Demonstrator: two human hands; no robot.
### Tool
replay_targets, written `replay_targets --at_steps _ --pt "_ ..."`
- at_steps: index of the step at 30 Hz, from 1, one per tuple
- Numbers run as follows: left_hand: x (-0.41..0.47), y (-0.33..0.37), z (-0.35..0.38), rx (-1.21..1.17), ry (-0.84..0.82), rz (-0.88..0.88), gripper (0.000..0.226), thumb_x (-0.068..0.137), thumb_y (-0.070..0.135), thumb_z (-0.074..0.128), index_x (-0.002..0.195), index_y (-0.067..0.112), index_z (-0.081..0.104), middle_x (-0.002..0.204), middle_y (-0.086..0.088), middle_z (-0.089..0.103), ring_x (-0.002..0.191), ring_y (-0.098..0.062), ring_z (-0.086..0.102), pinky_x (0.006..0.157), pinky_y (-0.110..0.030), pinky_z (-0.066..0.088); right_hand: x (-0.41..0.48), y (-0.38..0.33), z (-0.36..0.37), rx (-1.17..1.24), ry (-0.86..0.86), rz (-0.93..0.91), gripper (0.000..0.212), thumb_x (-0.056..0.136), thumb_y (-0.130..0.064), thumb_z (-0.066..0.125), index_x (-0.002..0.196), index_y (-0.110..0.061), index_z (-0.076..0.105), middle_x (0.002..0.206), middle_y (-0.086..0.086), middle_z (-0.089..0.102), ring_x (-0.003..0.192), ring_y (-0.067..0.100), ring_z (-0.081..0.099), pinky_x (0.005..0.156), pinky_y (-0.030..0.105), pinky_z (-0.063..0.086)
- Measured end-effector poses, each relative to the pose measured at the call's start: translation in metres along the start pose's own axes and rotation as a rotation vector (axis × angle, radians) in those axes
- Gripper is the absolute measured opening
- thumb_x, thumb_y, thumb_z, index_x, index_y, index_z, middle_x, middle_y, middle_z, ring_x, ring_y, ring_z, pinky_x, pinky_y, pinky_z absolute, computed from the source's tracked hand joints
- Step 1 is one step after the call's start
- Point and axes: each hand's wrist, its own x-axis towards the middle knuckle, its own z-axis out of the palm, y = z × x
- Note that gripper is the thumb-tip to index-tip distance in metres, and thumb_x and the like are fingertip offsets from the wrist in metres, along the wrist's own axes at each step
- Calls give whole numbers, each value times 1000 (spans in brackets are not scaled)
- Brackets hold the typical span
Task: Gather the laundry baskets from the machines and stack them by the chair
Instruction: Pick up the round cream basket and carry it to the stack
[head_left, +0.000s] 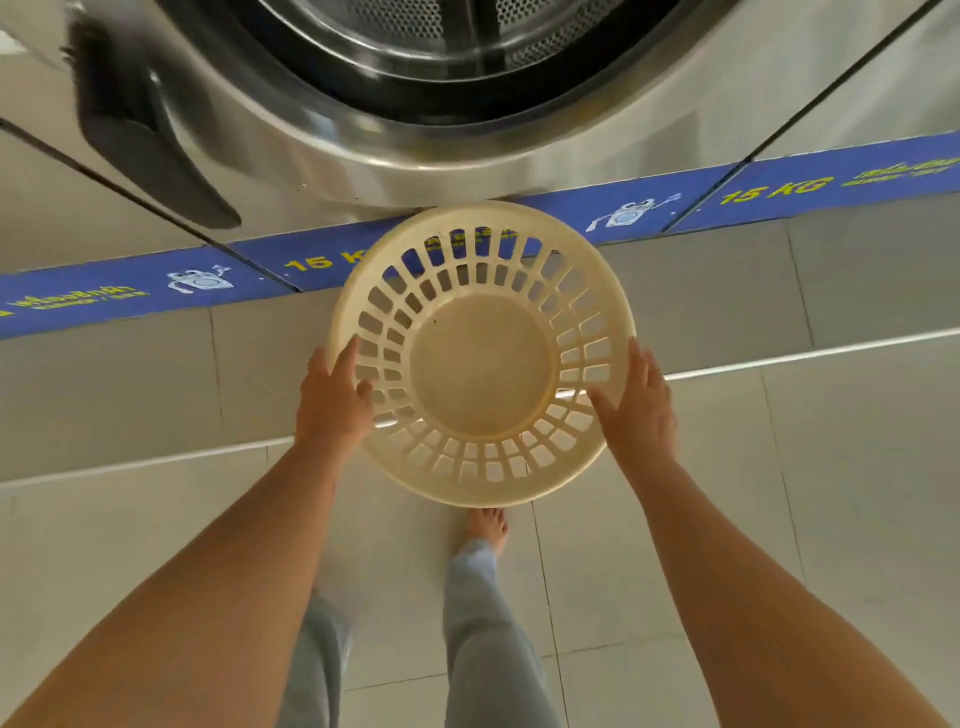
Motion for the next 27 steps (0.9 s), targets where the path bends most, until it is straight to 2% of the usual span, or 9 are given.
replay_targets --at_steps 2,4,6,9,11,13,21,27 --pt "16 -8 11 2 13 -12 57 98 25 47 149 37 26 159 -15 14 143 -35 25 113 -46 28 24 7 8 -45 -21 -25 74 92 -38 57 151 -38 12 162 7 11 144 32 25 107 51 37" --pt "32 -16 22 -4 24 -7 58 97 25 49 149 40 26 158 -17 16 143 -35 24 113 -47 28 46 12 18 -34 -28 -69 72 93 -37 57 149 -45 13 162 8 8 143 34 27 104 52 39" --pt "46 -21 31 -35 41 6 60 96 23 51 148 40 28 151 -19 26 137 -37 32 111 -48 33 63 15 29 28 -18 -100 69 93 -31 58 148 -46 19 159 9 17 137 32 37 99 49 44" --pt "57 -21 39 -110 57 -36 59 96 12 47 146 39 32 136 -19 38 119 -37 48 97 -43 41 73 17 41 122 62 -84 61 95 -12 52 145 -41 32 140 9 42 109 28 56 79 36 49" --pt "58 -20 41 -125 93 -58 59 96 7 43 145 39 36 127 -19 42 111 -38 52 91 -38 42 72 17 44 151 108 -57 60 95 -5 45 143 -39 38 131 9 48 93 24 56 72 31 45" --pt "54 -22 41 -136 119 -58 59 95 4 42 143 39 40 121 -19 45 107 -37 53 89 -35 41 67 17 43 145 106 -35 59 95 -4 43 143 -38 39 128 9 49 86 19 49 71 29 42" --pt "-3 -40 3 -254 150 -83 60 94 3 40 141 40 43 120 -15 46 95 -27 53 82 -31 42 5 -2 11 83 100 -69 56 95 -5 43 142 -35 41 123 14 52 82 20 48 71 32 43" --pt "-66 -101 -46 -318 208 -126 62 92 3 41 139 43 45 119 -13 48 91 -27 55 83 -33 45 -75 -49 -2 43 101 -150 55 97 -6 43 144 -33 38 119 14 52 81 20 47 70 32 42"
